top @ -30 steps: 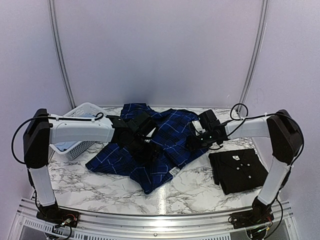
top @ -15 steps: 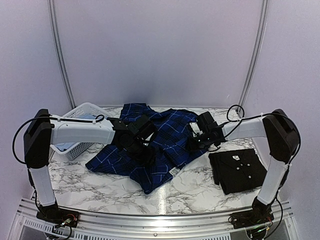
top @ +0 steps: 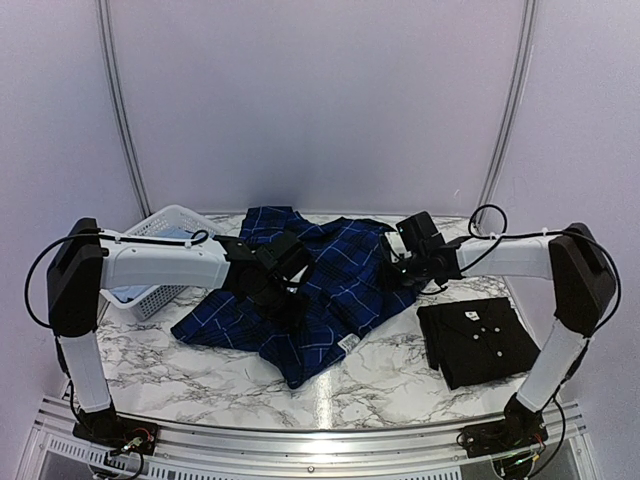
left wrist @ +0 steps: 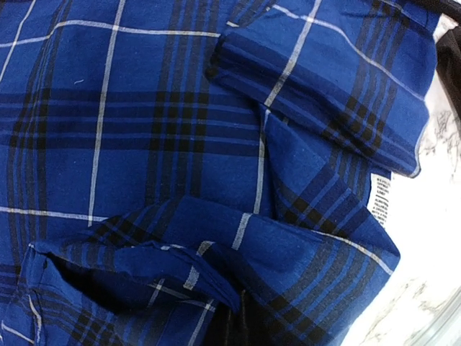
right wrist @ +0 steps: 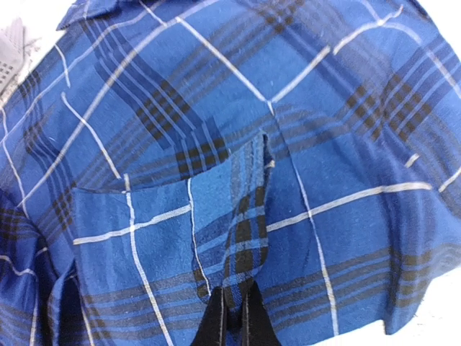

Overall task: Fold and stack the long sleeve shirts
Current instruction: Flatten out the crumpled shirt at the center of the board.

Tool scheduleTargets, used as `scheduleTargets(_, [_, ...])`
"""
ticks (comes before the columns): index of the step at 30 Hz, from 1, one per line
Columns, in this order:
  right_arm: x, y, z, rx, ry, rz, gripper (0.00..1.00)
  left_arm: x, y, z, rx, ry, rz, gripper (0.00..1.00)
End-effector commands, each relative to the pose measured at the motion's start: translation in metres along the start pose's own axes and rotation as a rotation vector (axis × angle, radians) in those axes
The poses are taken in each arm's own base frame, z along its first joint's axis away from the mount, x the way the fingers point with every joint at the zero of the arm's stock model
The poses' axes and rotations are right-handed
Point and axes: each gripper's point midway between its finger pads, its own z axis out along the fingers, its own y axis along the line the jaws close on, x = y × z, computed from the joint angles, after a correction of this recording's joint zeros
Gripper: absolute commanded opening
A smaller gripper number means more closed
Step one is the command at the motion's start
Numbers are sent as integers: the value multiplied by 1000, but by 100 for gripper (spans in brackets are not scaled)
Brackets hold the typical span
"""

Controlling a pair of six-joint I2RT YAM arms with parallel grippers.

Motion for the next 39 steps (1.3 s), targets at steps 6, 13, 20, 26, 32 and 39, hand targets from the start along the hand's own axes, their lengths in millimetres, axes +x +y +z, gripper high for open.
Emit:
scheduleTargets(6, [-47, -9, -70, 135, -148, 11, 0, 4, -23, -40, 81, -36, -15, 0])
scheduleTargets(13, [-85, -25, -197, 268, -378, 71, 0, 38, -49, -77, 137, -59, -60, 0])
scheduleTargets(20, [-79, -36, -315, 285, -584, 171, 0, 96, -89, -93, 179, -29, -60, 0])
scheduleTargets(26, [-56, -59, -368, 366, -666, 254, 0, 144, -108, -88, 173, 10, -66, 4])
scheduleTargets(32, [-41, -82, -409, 481, -738, 334, 0, 174, -128, -76, 181, 43, -37, 19])
scheduleTargets(39, [-47, -99, -452, 642, -800, 319, 0, 175, -151, -86, 218, 11, -12, 65])
